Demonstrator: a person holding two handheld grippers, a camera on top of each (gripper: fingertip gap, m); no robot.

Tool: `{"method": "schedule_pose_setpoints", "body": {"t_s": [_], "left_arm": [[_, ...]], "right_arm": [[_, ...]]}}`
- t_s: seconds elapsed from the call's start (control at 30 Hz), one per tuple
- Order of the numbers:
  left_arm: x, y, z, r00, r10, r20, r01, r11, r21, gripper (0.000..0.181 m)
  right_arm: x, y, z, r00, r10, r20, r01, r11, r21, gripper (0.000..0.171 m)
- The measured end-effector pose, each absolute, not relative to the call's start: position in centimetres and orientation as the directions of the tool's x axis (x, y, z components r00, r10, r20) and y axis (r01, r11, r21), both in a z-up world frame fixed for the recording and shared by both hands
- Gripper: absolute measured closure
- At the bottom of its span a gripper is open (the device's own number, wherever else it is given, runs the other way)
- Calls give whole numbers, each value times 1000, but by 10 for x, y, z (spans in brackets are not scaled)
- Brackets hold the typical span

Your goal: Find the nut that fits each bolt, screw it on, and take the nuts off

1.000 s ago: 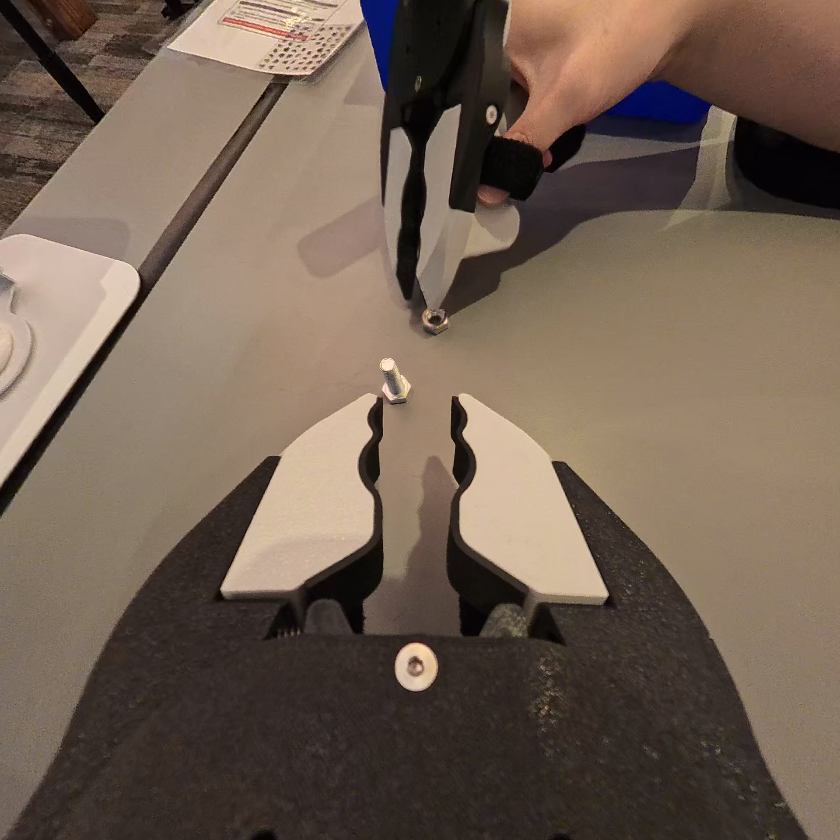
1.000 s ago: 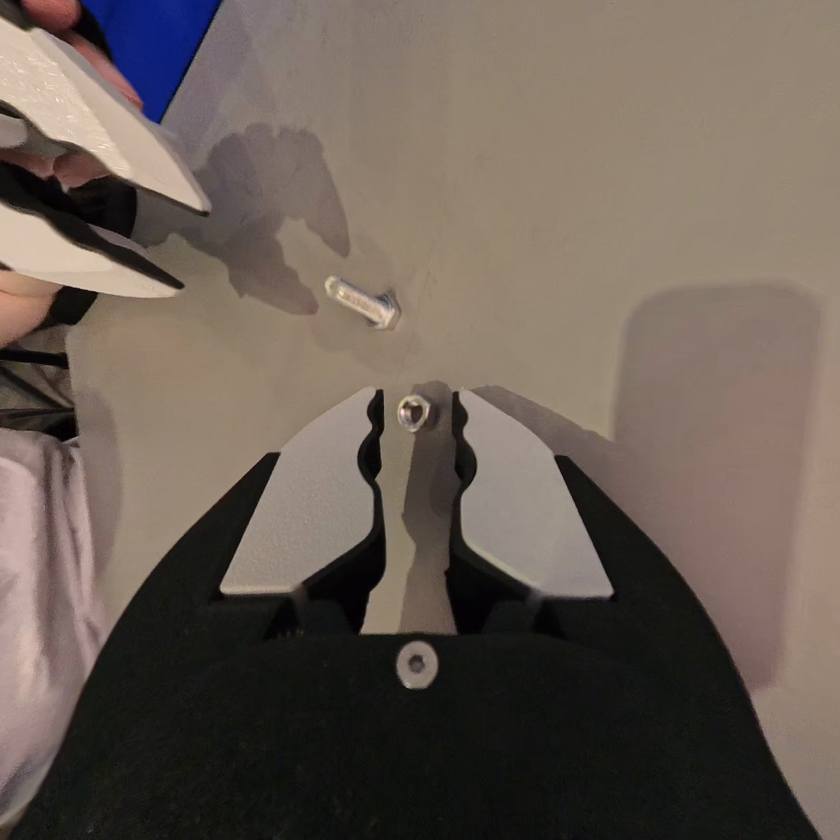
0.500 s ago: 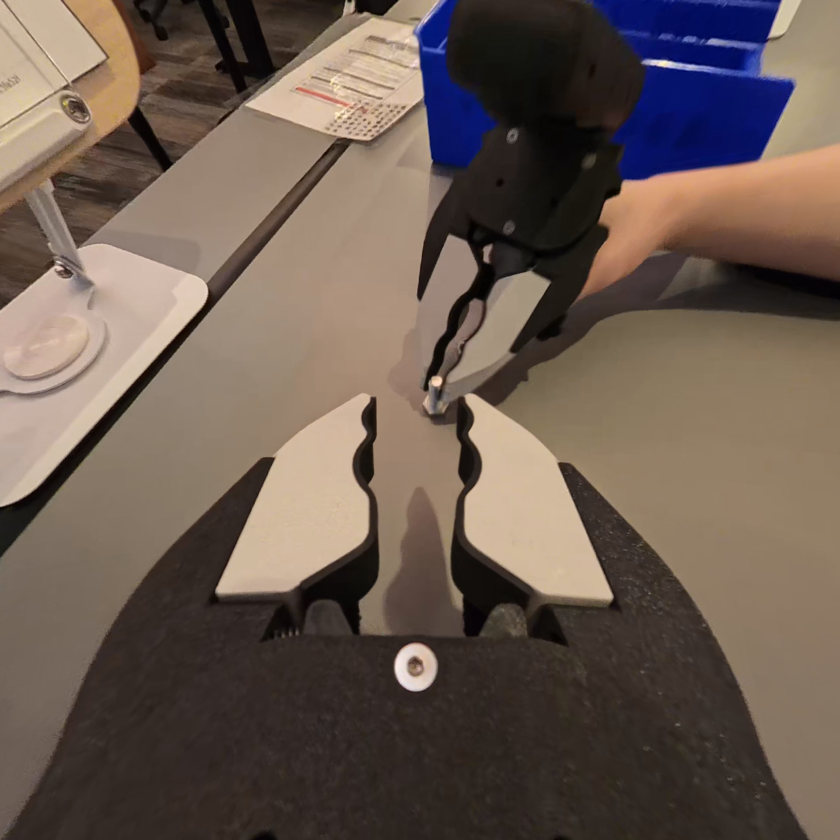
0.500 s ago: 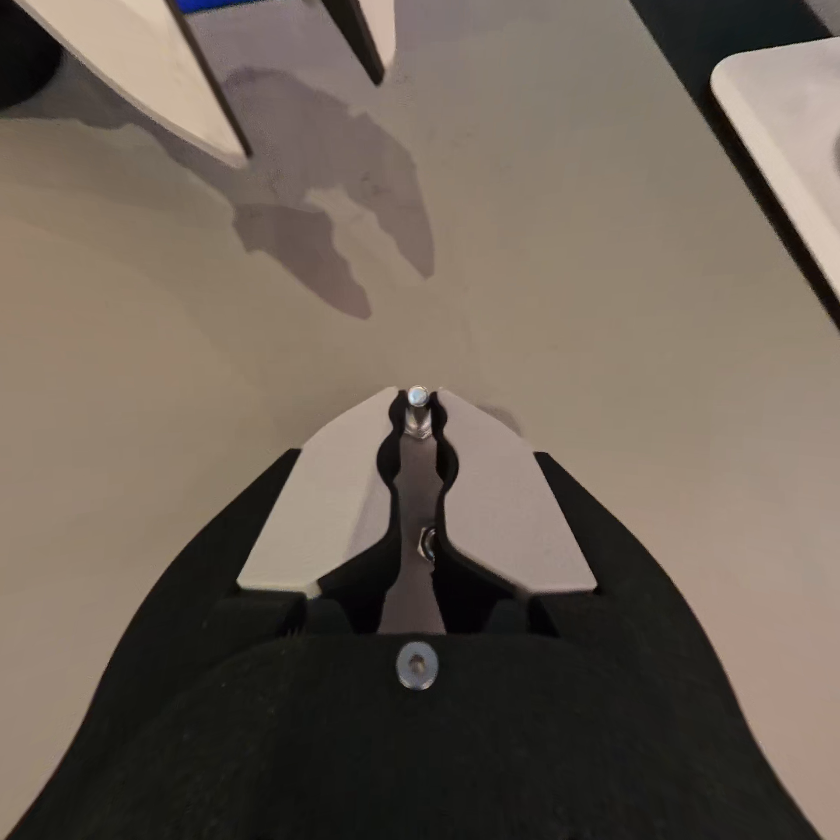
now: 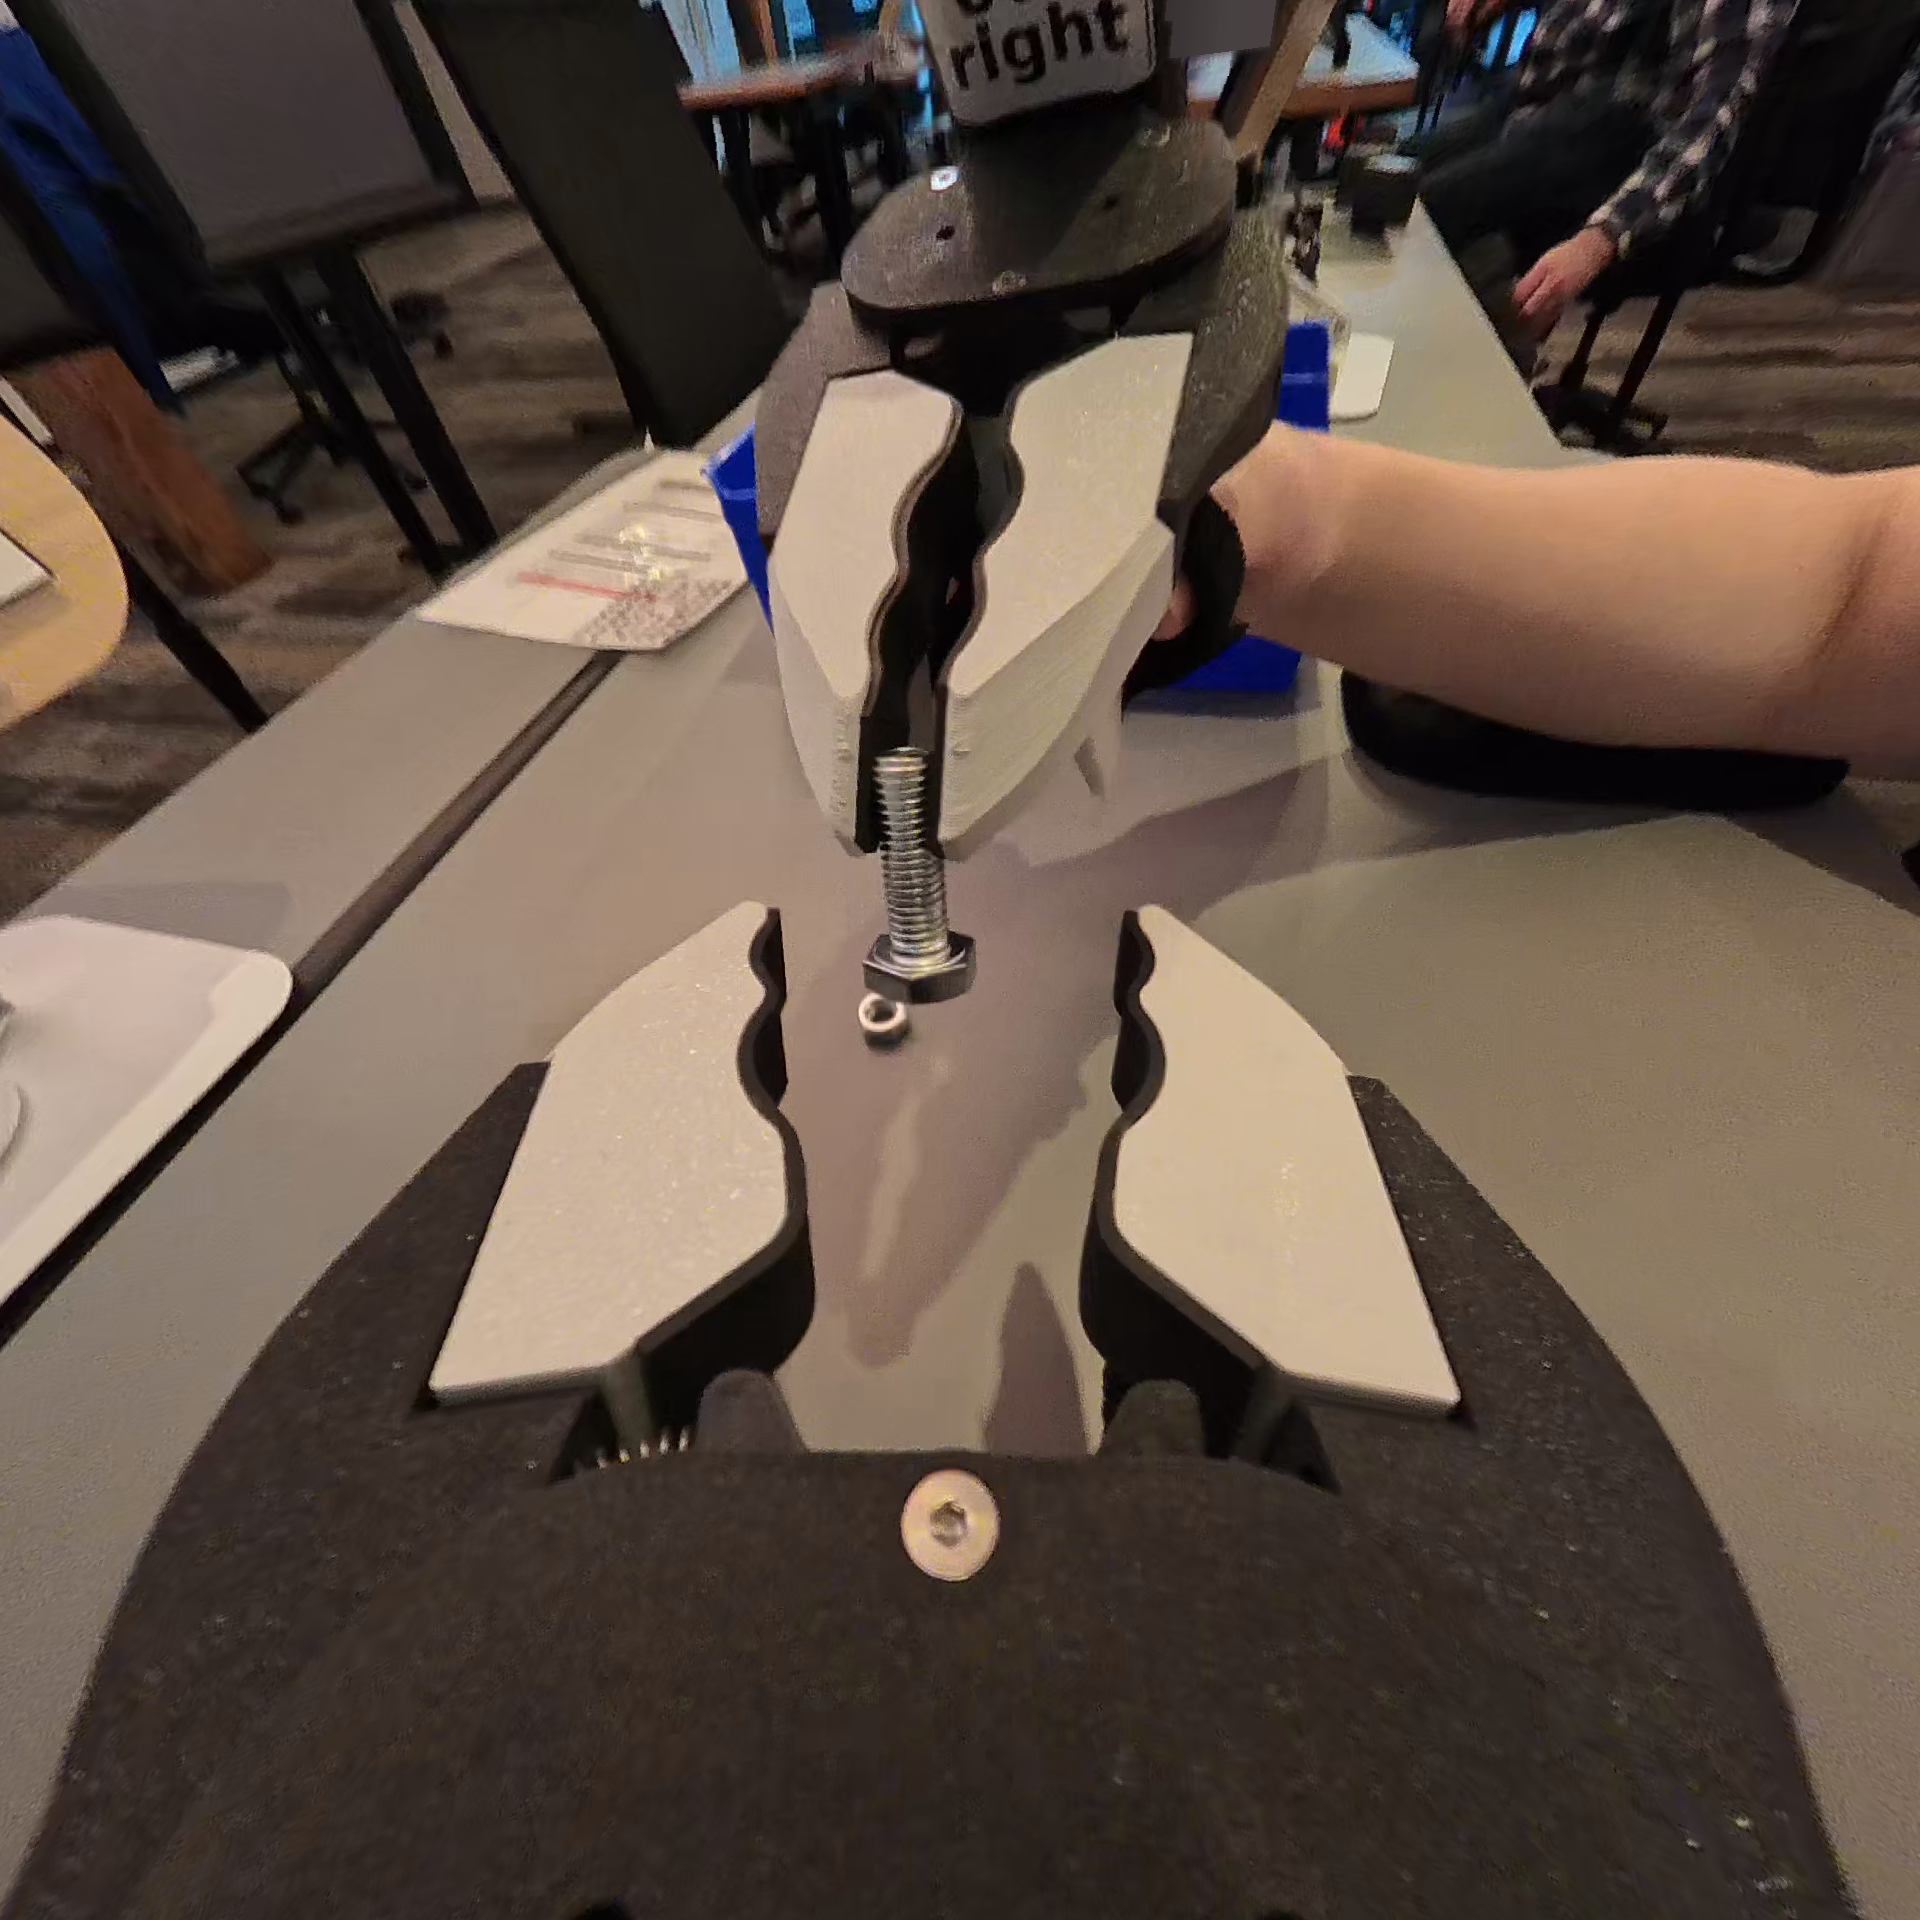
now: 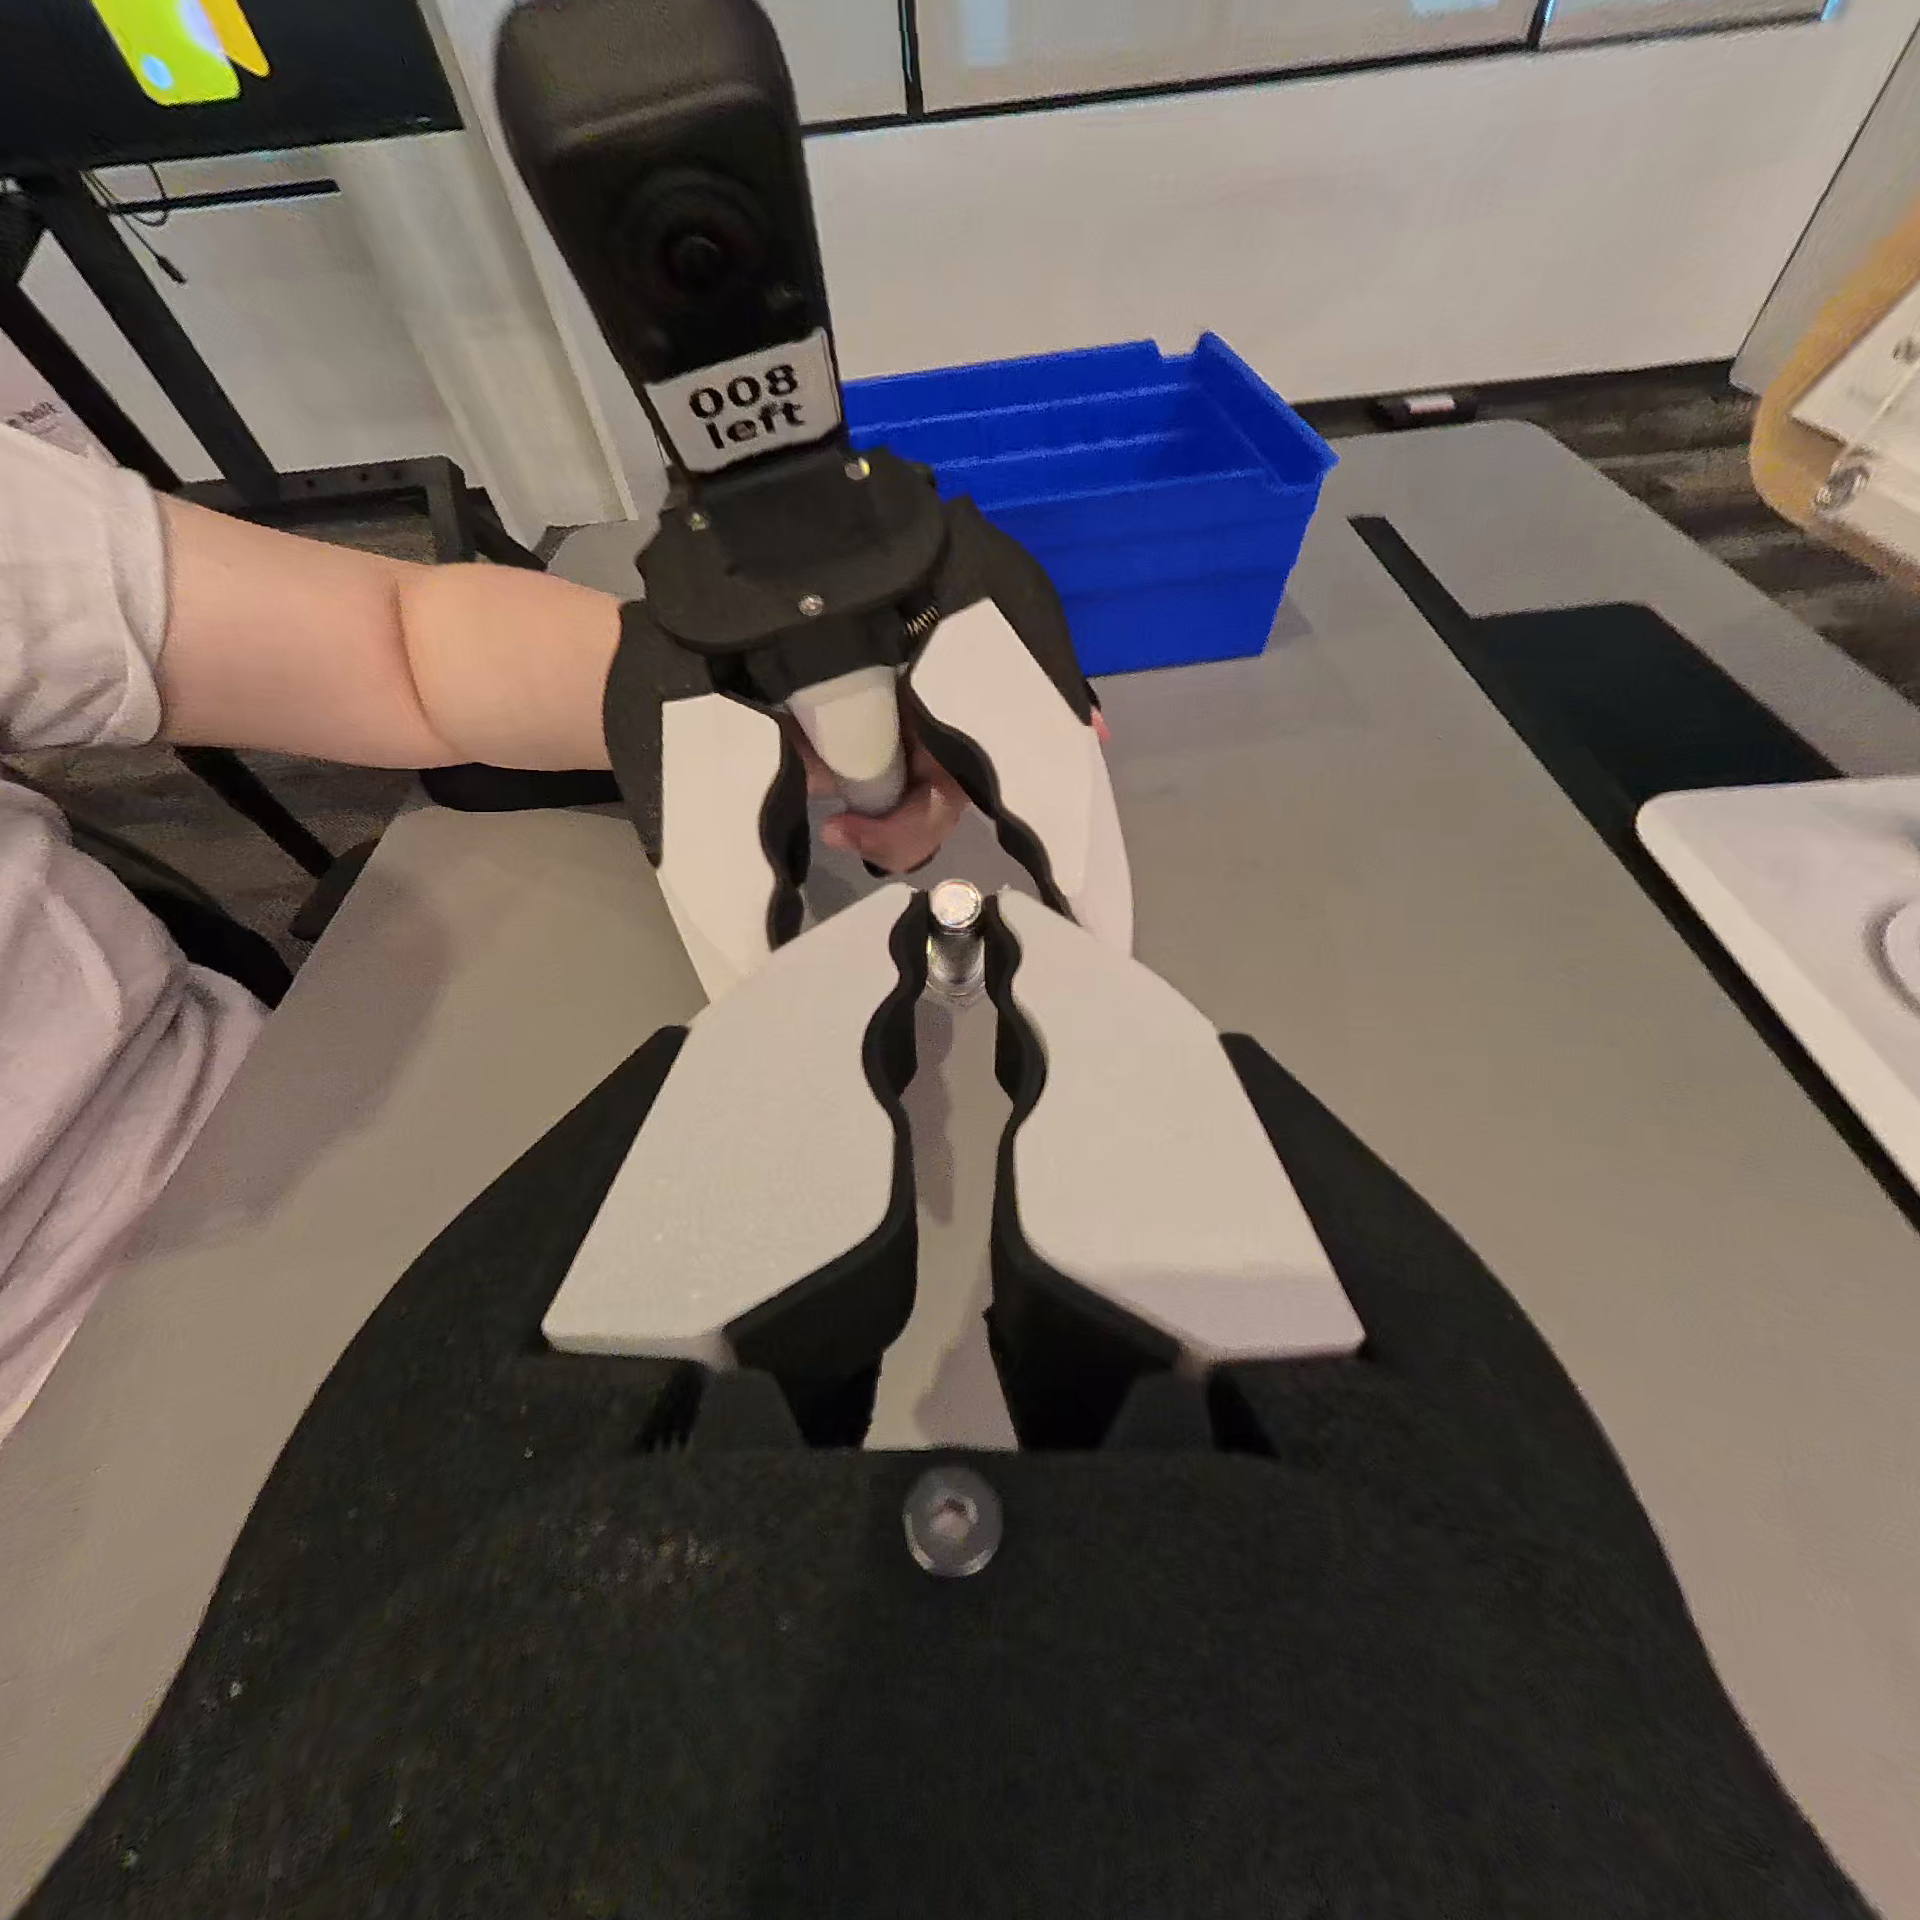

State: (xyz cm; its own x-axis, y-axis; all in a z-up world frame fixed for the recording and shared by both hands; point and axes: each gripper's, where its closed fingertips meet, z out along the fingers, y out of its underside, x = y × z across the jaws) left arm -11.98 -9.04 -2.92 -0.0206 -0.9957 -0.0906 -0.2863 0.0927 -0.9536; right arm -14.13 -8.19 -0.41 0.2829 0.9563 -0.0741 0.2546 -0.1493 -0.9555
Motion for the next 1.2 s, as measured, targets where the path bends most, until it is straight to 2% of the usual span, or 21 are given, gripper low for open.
{"method": "schedule_pose_setpoints", "body": {"t_s": [0.1, 0.37, 0.63, 1.2], "left_arm": [[-119, -92, -24, -11, -995, -104, -242, 104, -965, 125], [-119, -92, -34, -28, -996, -87, -277, 91, -956, 142], [-117, -96, -35, -38, -995, -91, -269, 98, -958, 151], [-117, -95, -34, -24, -993, -115, -267, 117, -956, 166]], "right_arm": [[-146, -88, -1, 271, 961, -46, 282, -125, -951, 162], [-154, -93, -10, 280, 955, 94, 417, -33, -908, 162], [-152, -95, -1, 277, 958, 73, 376, -38, -926, 162], [-152, -94, -3, 280, 955, 93, 390, -25, -921, 162]]}}
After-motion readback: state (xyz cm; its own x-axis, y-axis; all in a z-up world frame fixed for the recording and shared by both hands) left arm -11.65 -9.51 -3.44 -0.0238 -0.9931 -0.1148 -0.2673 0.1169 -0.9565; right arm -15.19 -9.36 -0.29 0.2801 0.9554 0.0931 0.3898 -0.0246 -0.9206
